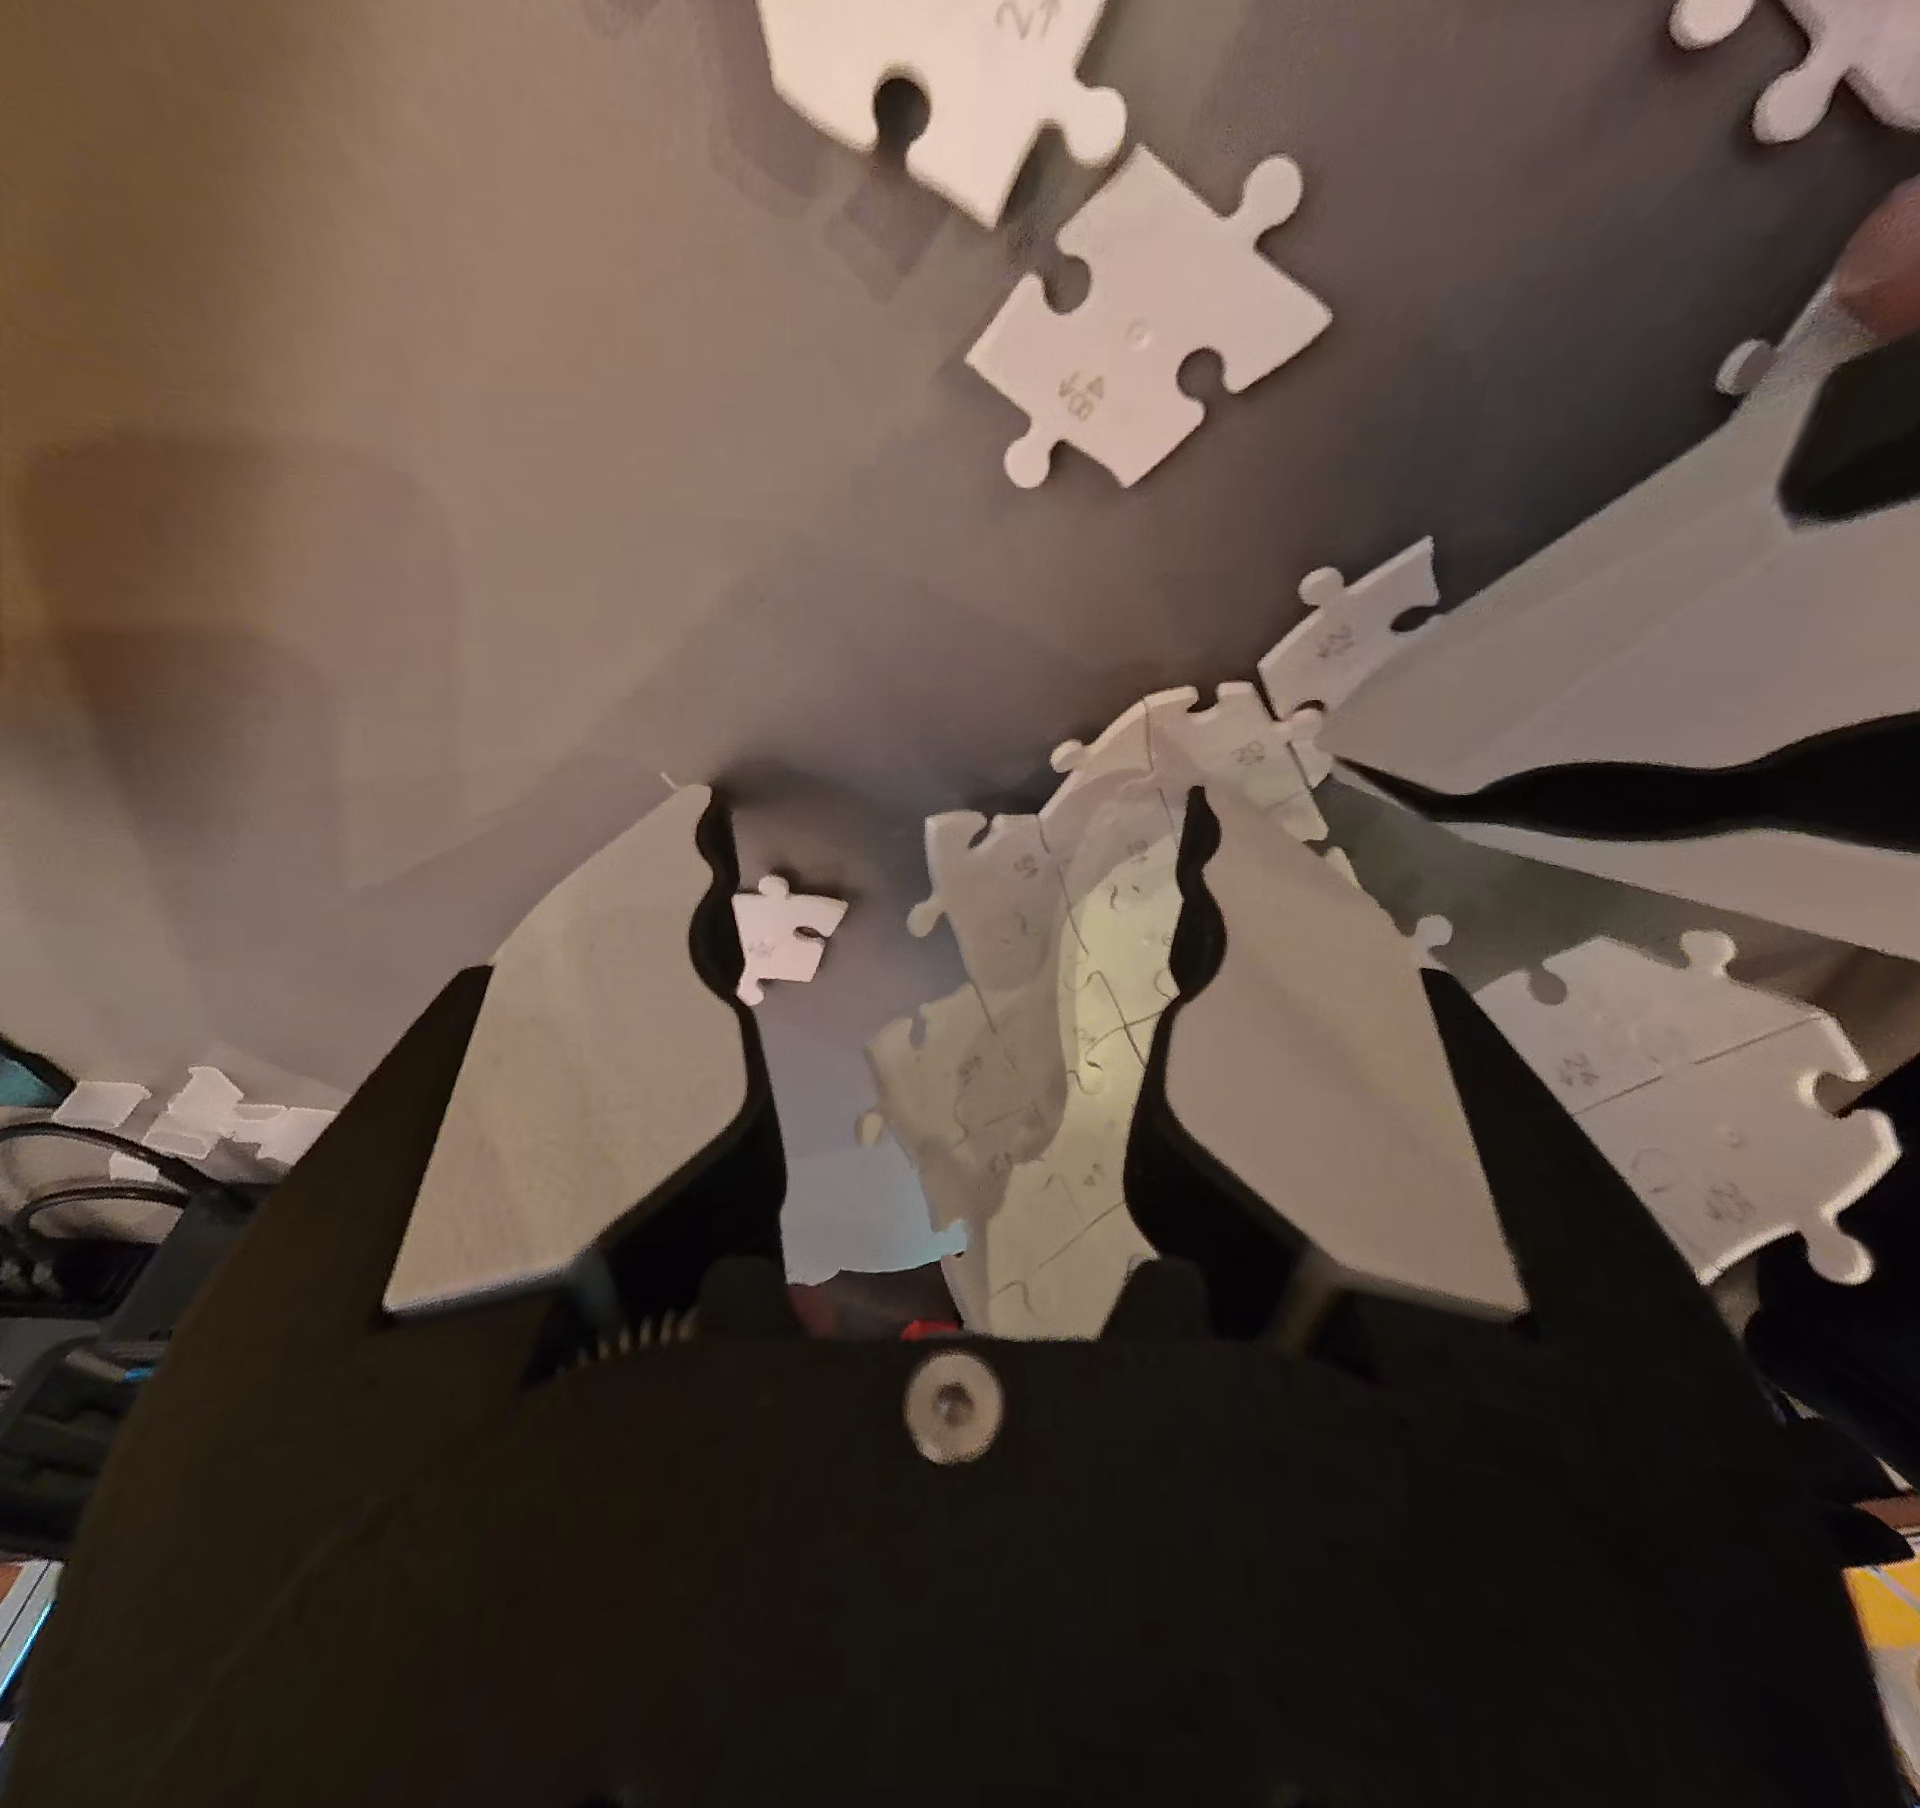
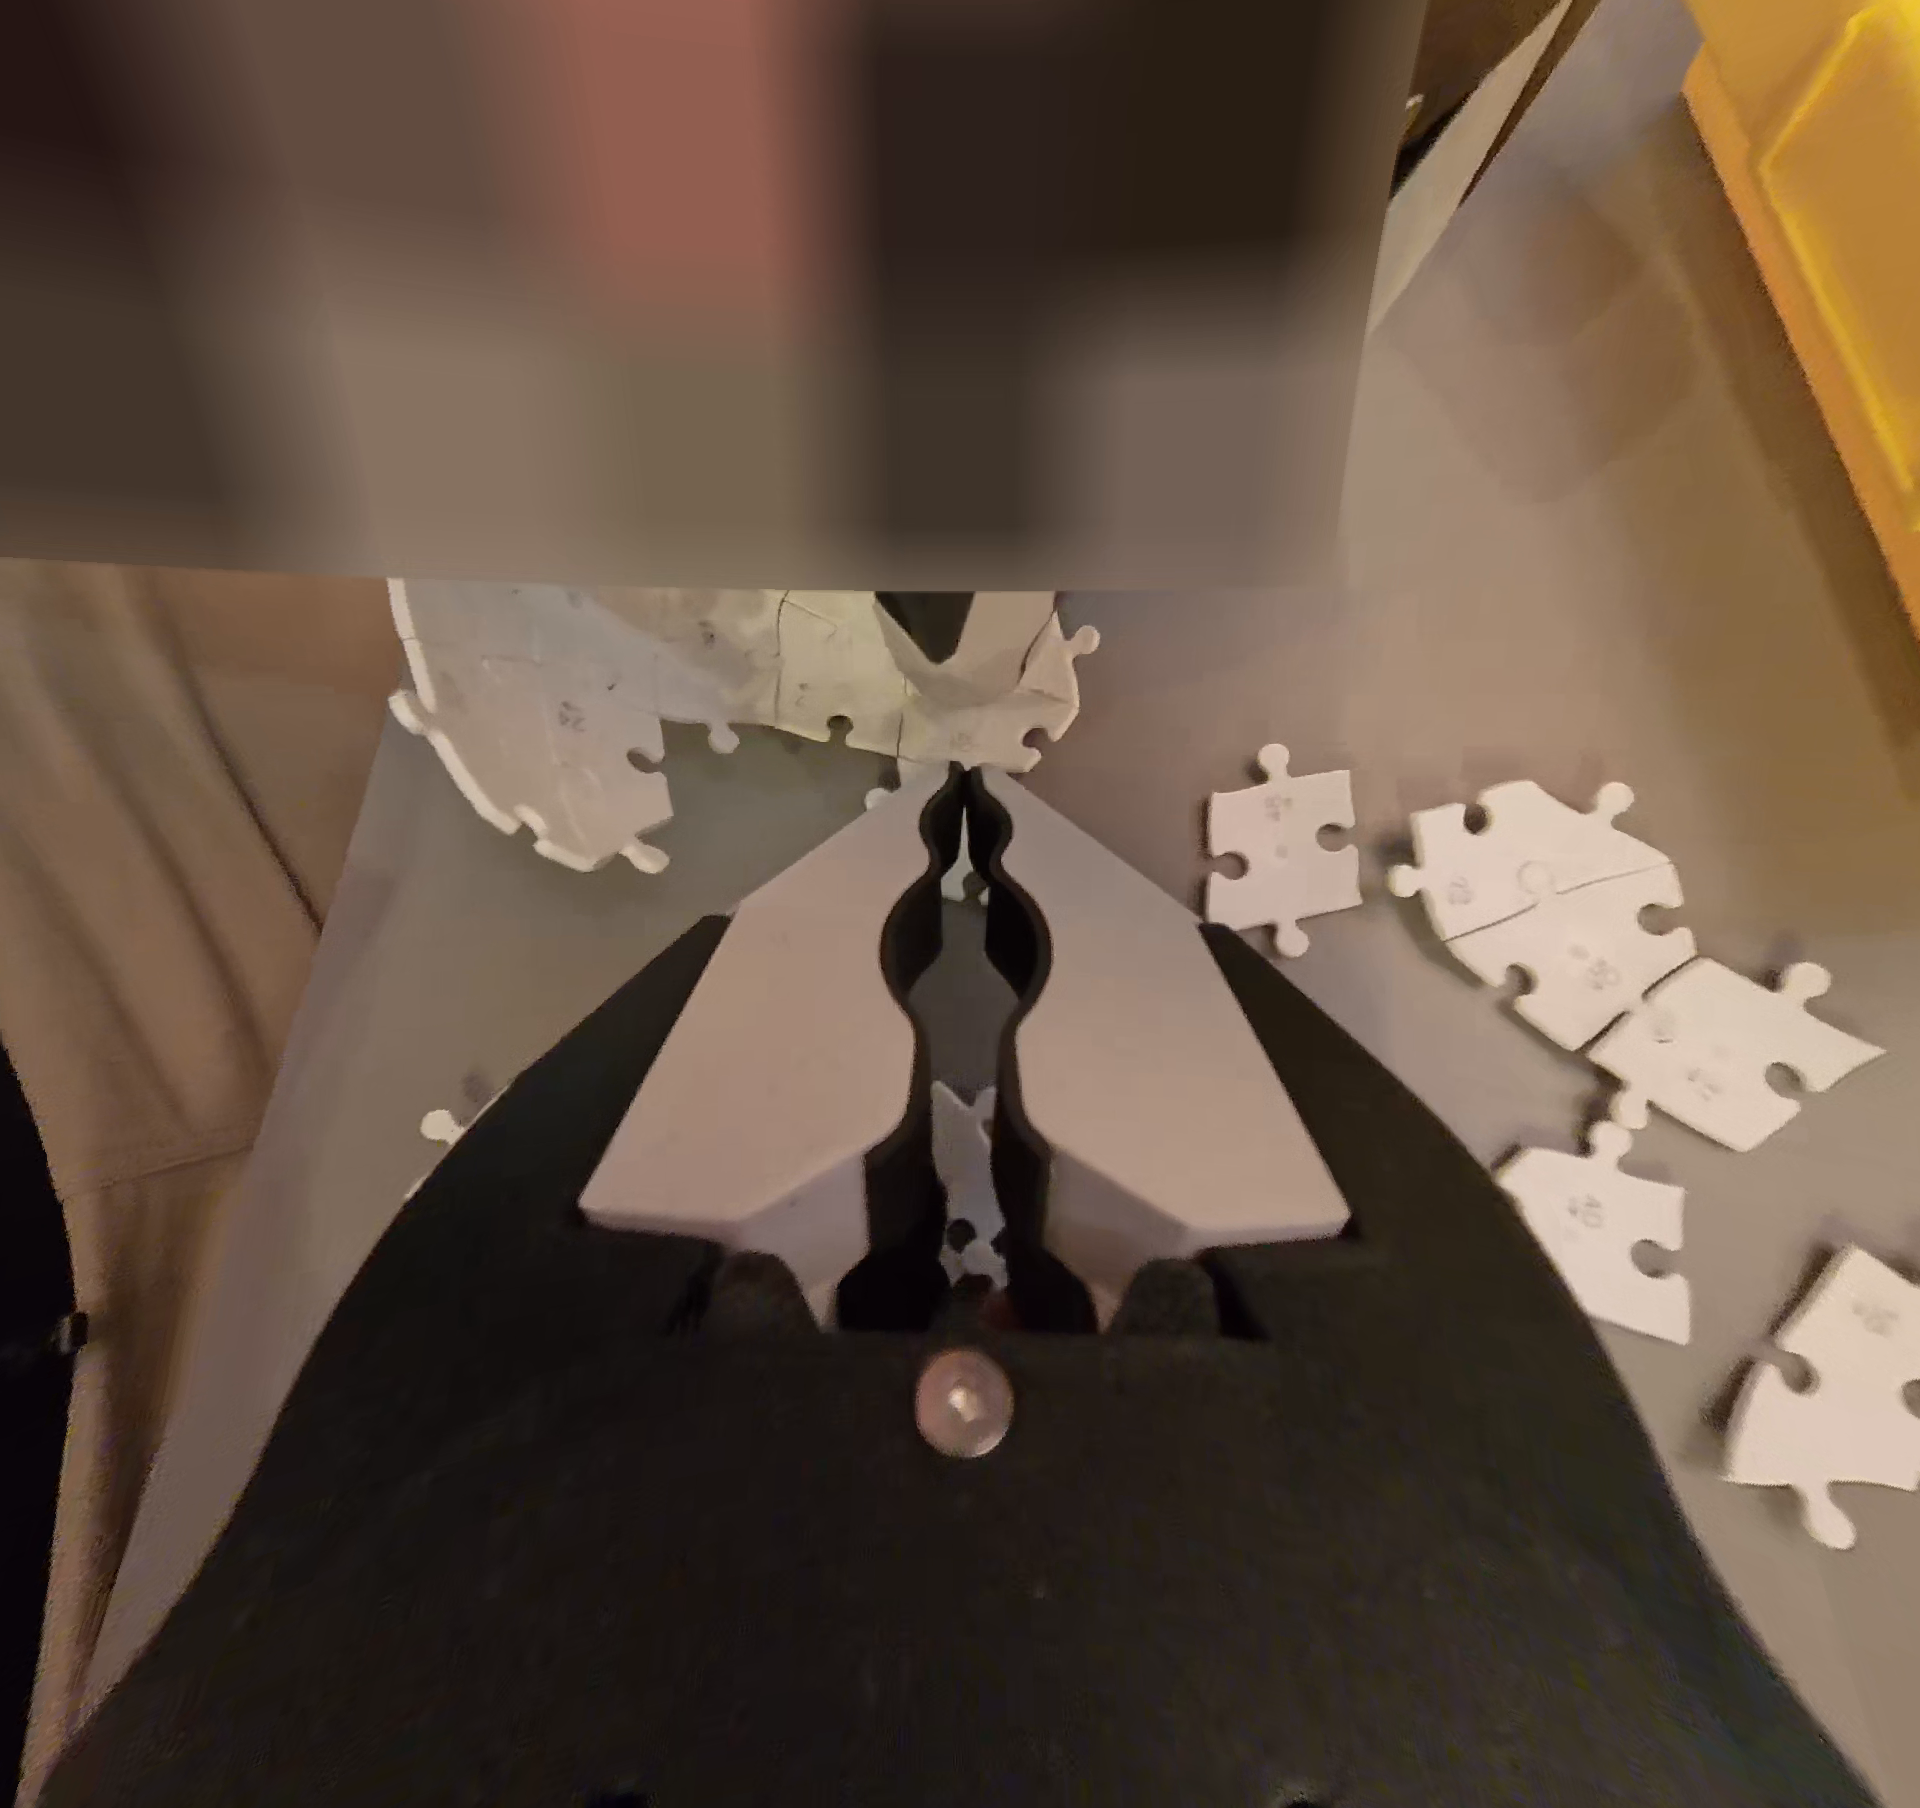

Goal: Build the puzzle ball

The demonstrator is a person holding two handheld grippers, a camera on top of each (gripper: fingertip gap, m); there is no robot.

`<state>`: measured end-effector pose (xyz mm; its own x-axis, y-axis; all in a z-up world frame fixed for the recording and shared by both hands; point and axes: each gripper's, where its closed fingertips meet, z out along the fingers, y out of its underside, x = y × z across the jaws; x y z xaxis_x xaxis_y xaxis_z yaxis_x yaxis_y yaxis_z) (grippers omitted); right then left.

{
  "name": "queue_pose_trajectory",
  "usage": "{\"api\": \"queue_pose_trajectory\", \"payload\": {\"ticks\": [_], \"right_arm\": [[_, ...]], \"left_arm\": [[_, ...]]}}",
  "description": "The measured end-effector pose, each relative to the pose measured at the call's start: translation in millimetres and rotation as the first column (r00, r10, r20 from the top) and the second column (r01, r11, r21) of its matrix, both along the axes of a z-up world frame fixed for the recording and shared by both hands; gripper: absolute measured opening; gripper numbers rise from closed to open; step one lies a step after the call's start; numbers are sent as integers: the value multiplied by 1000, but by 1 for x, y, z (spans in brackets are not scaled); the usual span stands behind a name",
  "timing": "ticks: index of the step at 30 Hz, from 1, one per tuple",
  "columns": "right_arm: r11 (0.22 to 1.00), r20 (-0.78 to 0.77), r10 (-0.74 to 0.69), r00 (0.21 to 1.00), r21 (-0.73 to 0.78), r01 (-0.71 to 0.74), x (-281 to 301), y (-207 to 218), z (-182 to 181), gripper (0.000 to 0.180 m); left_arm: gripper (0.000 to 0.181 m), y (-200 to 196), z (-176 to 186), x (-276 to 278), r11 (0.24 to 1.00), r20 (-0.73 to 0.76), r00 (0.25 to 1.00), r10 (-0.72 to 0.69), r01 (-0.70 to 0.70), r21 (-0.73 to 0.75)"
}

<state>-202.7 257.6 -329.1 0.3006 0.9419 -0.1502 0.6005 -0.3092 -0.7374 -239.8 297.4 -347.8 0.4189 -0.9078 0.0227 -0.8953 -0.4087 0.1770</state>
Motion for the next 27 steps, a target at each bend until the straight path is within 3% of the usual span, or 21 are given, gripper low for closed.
{"api": "queue_pose_trajectory", "payload": {"ticks": [17,22,27], "right_arm": [[999,53,48,997,0,-48,-1,-1,-11,0],[998,46,55,997,23,-56,0,-1,-11,0],[994,58,70,996,83,-75,0,-1,-12,0]], "left_arm": [[85,0,2,2,999,-49,998,-35,35,-7],[85,0,11,7,1000,-3,1000,-17,17,-5],[82,8,41,7,997,133,989,62,-67,34]]}}
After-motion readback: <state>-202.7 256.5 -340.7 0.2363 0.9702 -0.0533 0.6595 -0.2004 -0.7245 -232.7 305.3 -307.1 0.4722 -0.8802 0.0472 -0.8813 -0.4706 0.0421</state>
